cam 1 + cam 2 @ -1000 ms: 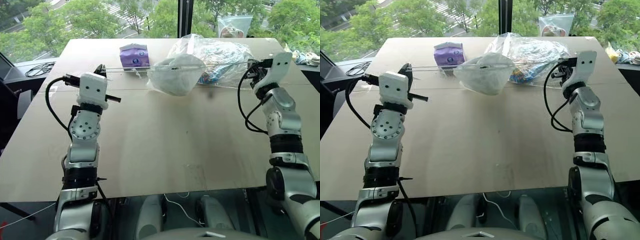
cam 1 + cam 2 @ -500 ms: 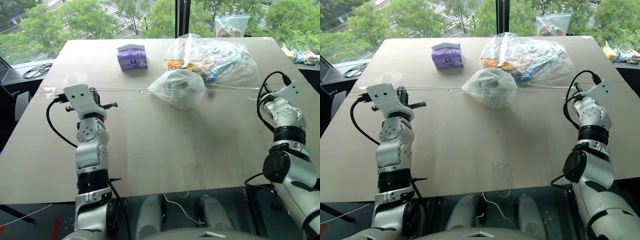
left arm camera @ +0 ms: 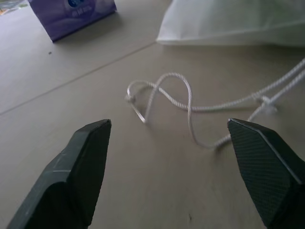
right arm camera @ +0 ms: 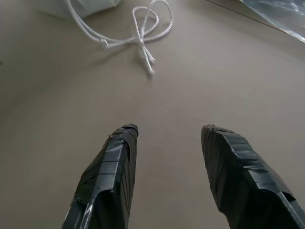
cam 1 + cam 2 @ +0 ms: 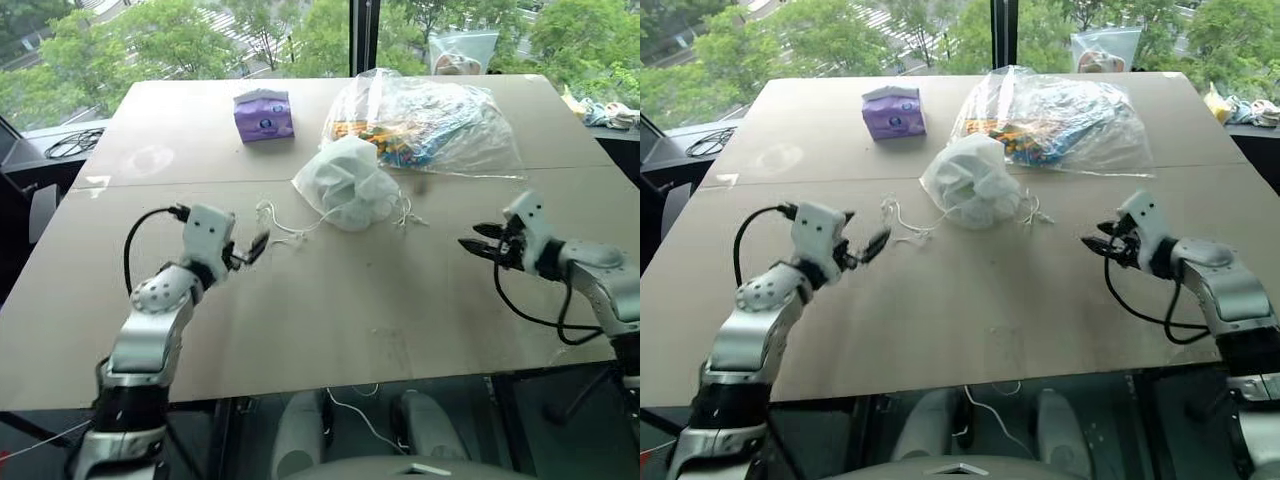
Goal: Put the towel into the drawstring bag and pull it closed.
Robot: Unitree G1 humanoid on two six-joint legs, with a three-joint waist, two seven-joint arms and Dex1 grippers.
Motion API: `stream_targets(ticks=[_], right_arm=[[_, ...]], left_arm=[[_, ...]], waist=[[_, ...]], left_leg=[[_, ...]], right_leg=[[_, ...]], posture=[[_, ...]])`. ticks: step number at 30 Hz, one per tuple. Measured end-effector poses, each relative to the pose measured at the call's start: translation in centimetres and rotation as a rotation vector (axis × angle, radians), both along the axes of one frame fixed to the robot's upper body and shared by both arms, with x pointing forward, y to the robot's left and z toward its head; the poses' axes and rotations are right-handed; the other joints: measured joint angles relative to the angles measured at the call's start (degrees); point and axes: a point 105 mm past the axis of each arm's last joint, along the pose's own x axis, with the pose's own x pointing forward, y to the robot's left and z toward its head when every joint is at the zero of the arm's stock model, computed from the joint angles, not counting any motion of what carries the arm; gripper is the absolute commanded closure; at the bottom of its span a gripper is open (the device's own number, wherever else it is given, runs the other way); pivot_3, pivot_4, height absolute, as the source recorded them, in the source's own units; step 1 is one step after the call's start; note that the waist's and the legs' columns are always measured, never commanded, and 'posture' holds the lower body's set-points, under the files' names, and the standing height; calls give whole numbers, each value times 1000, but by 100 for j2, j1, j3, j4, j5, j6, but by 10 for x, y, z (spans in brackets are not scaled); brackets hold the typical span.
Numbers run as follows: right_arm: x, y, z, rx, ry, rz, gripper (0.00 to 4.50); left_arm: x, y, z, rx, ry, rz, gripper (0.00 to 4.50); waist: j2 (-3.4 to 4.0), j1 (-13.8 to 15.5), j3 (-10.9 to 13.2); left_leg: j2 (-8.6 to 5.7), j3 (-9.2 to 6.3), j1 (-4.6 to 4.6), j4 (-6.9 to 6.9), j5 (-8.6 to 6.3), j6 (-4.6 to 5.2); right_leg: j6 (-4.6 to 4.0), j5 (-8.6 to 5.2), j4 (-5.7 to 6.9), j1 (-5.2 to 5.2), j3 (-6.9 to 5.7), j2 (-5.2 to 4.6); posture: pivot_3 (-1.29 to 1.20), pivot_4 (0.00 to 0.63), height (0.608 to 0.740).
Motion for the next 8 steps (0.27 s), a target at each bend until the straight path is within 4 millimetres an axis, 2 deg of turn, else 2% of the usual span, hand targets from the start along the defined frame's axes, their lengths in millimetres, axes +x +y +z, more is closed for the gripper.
stream_targets(ticks=[2,5,8], right_arm=[[-4,-9,0,3,-27,12,2216],[-12,-8,-1,48,-33,56,2216],[-24,3,-5,125,-15,125,2216]], left_arm=[[-19,9,-14,11,65,-21,40],[-32,4,-12,8,61,-74,40],[-40,-7,-9,-15,58,-132,40]], waist=[[-1,-20,0],[0,-15,0],[-2,25,-1]], left_leg=[[8,-4,0,-1,-3,-5],[21,-1,5,1,-15,-25],[22,1,6,2,-16,-25]], right_leg=[[-14,-8,-1,0,-2,-1],[-21,-11,-1,3,-3,-13],[-22,-11,-3,5,-4,-24]], posture=[[0,150,740],[0,150,740],[0,150,740]])
